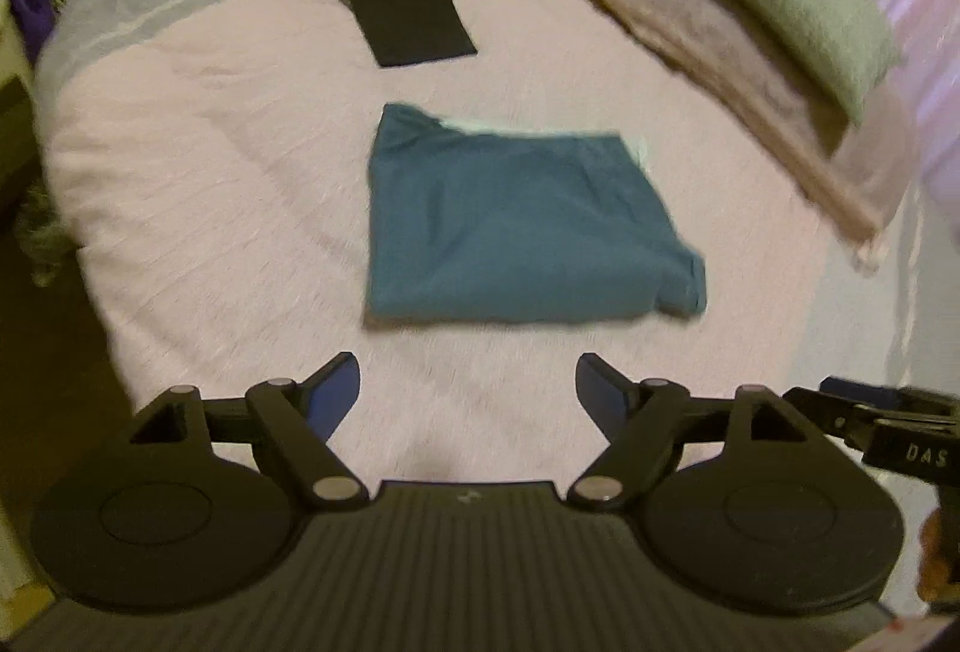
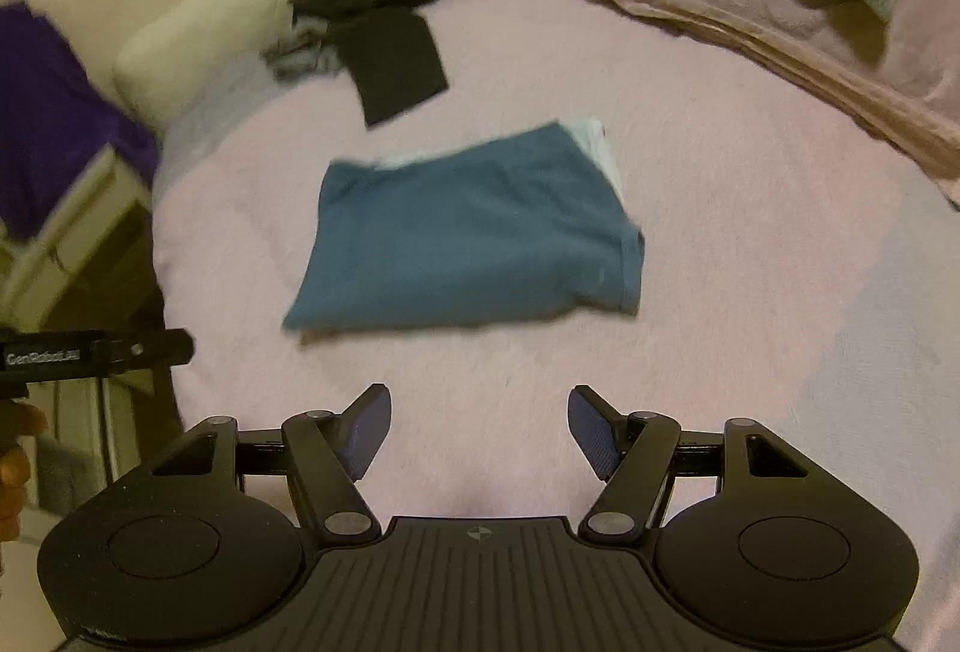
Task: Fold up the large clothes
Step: 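Grasp the folded blue shirt with both grippers, then carry the folded shirt with both grippers to the clothes stack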
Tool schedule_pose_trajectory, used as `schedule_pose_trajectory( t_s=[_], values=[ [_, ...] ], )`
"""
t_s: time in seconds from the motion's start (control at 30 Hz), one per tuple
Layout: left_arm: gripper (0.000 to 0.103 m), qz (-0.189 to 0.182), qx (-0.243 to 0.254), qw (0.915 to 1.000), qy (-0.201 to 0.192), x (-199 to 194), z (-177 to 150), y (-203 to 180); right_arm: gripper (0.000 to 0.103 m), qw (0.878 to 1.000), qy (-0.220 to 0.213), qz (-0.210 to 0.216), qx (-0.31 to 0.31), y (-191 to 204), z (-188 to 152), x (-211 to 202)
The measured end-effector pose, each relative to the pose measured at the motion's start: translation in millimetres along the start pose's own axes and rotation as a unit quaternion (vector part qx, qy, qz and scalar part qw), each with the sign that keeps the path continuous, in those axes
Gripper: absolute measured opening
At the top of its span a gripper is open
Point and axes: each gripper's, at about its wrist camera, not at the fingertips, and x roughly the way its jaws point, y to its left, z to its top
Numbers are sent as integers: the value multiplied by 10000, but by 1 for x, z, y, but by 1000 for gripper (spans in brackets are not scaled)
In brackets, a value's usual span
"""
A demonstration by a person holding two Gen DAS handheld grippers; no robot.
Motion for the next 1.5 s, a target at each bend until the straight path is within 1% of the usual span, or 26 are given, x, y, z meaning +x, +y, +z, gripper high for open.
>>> schedule_pose_trajectory(
  t_s=[0.07, 0.13, 0.17, 0.27, 0.3, 0.37, 0.43, 0.53, 0.57, 0.63, 0.67, 0.77, 0.8, 0.87, 0.9, 0.93, 0.97, 1.0, 1.03, 1.1, 1.13, 1.23, 1.33, 1.4, 1.47, 1.5],
  values=[
    [76, -240, -183, 9995, -29, 20, 16, 19, 63, 9998, -58, 88, 145, -22, 18, 21],
    [79, -385, -312, 9988, -50, 49, 33, 38, 63, 9994, -115, 112, 295, -47, 39, 45],
    [79, -444, -341, 9984, -44, 63, 40, 46, 63, 9990, -165, 177, 376, -61, 49, 59],
    [79, -516, -550, 9971, 114, 117, 62, 73, 63, 9962, -249, 417, 727, -102, 78, 101],
    [79, -516, -641, 9964, 181, 137, 69, 83, 63, 9951, -238, 482, 830, -115, 87, 118],
    [79, -564, -669, 9958, 266, 167, 81, 96, 63, 9932, -101, 596, 995, -138, 99, 148],
    [79, -688, -626, 9951, 336, 193, 92, 104, 63, 9900, 2, 762, 1191, -159, 106, 174],
    [79, -1073, -793, 9902, 425, 220, 104, 111, 63, 9821, 84, 1101, 1526, -186, 108, 202],
    [79, -1167, -806, 9889, 445, 227, 107, 113, 63, 9804, 98, 1150, 1595, -192, 108, 209],
    [79, -1284, -728, 9876, 540, 241, 113, 113, 63, 9740, 61, 1453, 1737, -204, 106, 218],
    [79, -1331, -694, 9870, 568, 246, 116, 113, 63, 9689, 29, 1648, 1847, -210, 106, 223],
    [79, -1600, -659, 9830, 608, 259, 119, 116, 63, 9570, 11, 2115, 1984, -219, 111, 235],
    [76, -1739, -673, 9806, 597, 263, 121, 116, 63, 9562, 48, 2204, 1924, -217, 113, 239],
    [68, -1904, -650, 9778, 586, 270, 123, 114, 63, 9557, 122, 2359, 1756, -211, 117, 248],
    [56, -2030, -608, 9756, 579, 273, 126, 112, 59, 9556, 160, 2427, 1665, -206, 120, 253],
    [41, -2132, -587, 9733, 611, 276, 126, 109, 46, 9572, 175, 2416, 1586, -202, 122, 257],
    [33, -2177, -558, 9721, 668, 279, 128, 107, 37, 9588, 224, 2384, 1526, -198, 123, 261],
    [19, -2176, -508, 9720, 724, 282, 128, 105, 16, 9592, 257, 2384, 1501, -196, 123, 262],
    [11, -2170, -480, 9720, 758, 284, 129, 104, 15, 9595, 208, 2377, 1500, -195, 121, 261],
    [8, -2167, -436, 9727, 709, 281, 132, 104, 12, 9638, -36, 2248, 1433, -191, 116, 250],
    [8, -2182, -380, 9731, 641, 275, 134, 104, 11, 9647, -191, 2214, 1409, -188, 112, 240],
    [6, -2247, -3, 9737, 378, 250, 144, 92, 10, 9660, -661, 2127, 1313, -174, 100, 203],
    [6, -2358, 556, 9701, 131, 216, 154, 67, 9, 9631, -1210, 1955, 1401, -162, 81, 155],
    [5, -2484, 953, 9640, -30, 190, 161, 48, 9, 9560, -1667, 1825, 1578, -153, 60, 116],
    [5, -2642, 1354, 9548, -168, 165, 169, 28, 9, 9489, -2068, 1598, 1769, -145, 36, 73],
    [5, -2766, 1540, 9484, -189, 151, 174, 15, 9, 9436, -2297, 1441, 1898, -140, 20, 47]
  ],
)
